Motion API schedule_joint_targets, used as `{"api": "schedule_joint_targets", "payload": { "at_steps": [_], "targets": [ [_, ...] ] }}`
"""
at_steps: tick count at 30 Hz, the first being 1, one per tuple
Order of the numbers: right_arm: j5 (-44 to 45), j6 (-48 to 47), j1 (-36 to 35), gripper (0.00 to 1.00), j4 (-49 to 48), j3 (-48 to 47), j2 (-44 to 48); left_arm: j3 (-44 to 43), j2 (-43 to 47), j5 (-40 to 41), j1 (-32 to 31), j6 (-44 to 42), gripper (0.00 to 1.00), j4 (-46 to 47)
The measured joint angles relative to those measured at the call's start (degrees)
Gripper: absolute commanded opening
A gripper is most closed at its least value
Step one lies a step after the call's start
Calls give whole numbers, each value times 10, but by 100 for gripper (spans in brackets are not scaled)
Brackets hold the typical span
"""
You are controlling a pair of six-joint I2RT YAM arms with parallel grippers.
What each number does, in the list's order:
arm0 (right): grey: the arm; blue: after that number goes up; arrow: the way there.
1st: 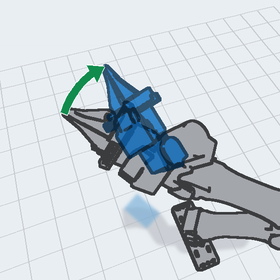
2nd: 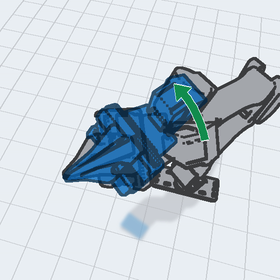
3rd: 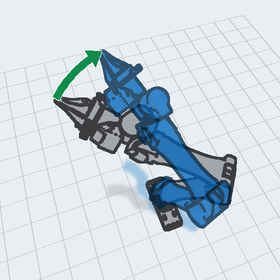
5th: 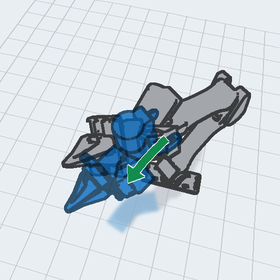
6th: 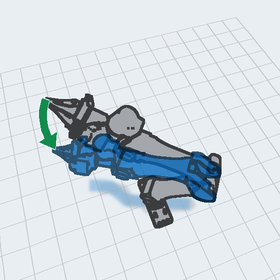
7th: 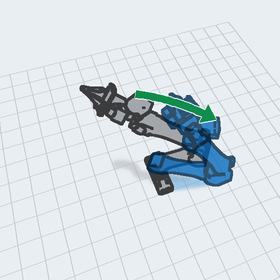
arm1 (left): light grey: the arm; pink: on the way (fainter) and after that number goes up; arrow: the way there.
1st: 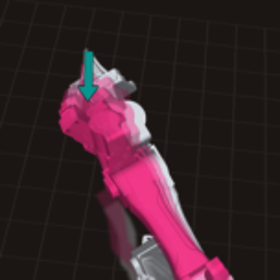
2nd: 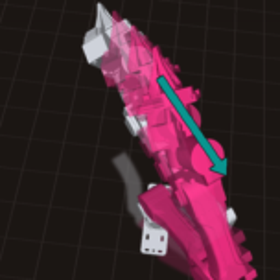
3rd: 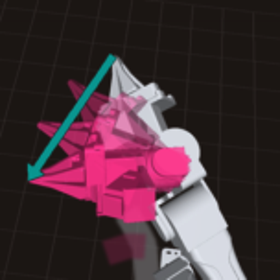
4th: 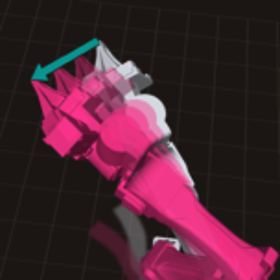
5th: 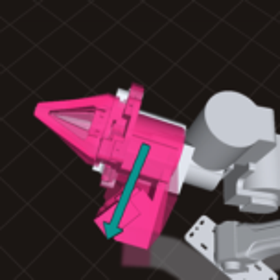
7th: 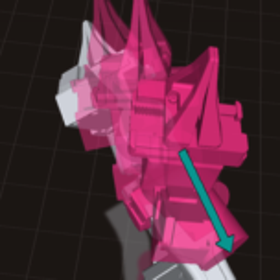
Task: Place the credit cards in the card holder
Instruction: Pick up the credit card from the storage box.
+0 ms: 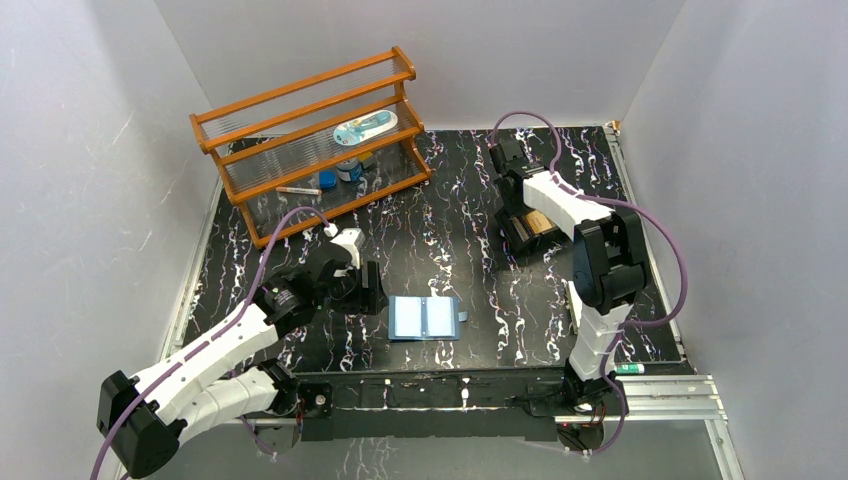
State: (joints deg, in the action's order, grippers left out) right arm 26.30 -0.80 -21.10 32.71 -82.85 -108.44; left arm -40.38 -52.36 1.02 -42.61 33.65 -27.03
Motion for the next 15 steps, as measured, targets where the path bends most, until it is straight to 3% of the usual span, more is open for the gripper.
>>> {"api": "schedule_joint_targets", "payload": {
  "at_steps": [15],
  "targets": [
    [51, 20, -2, 0, 82, -45, 51, 2, -4, -2, 0, 4, 69, 0]
  ]
}}
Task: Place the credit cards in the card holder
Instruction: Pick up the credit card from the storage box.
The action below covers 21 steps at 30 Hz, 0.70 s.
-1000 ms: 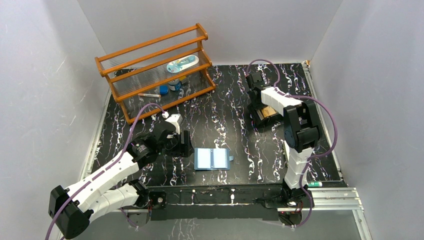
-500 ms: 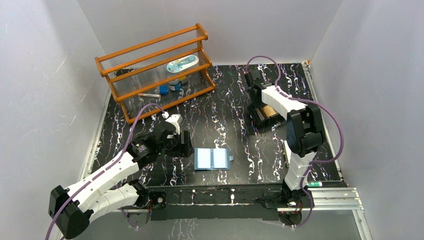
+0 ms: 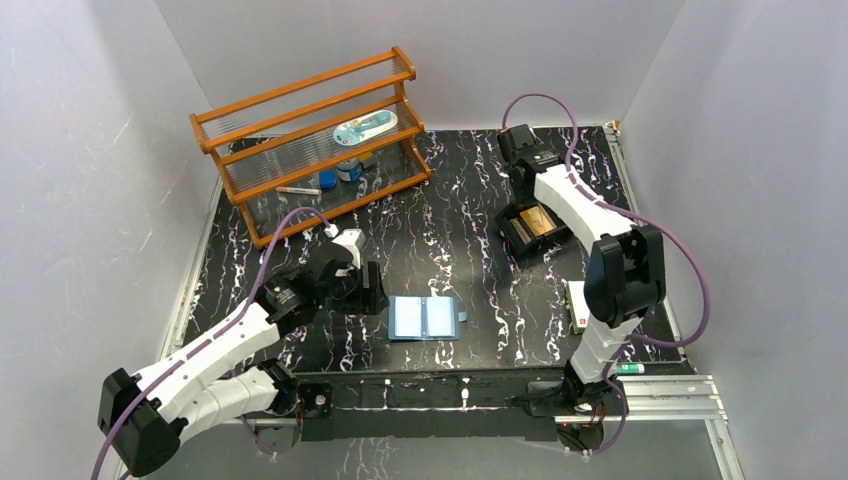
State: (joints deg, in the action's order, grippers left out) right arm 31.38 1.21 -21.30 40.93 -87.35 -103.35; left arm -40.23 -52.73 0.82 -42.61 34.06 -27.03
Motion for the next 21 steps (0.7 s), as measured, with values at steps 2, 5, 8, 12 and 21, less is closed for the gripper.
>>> {"api": "schedule_joint_targets", "payload": {
  "at_steps": [2, 5, 8, 12, 21],
  "targets": [
    [-2, 1, 0, 0, 2, 0, 19, 0, -5, -1, 0, 7, 69, 0],
    [-14, 3, -1, 0, 6, 0, 42, -2, -15, -6, 0, 21, 69, 0],
    [-42, 12, -4, 0, 9, 0, 70, -12, -34, -17, 0, 36, 69, 2],
    [-95, 32, -14, 0, 5, 5, 112, -38, -56, -41, 0, 57, 70, 2],
    [-294, 137, -99, 0, -98, 136, 252, -88, -87, -112, 5, 121, 66, 47]
  ]
}}
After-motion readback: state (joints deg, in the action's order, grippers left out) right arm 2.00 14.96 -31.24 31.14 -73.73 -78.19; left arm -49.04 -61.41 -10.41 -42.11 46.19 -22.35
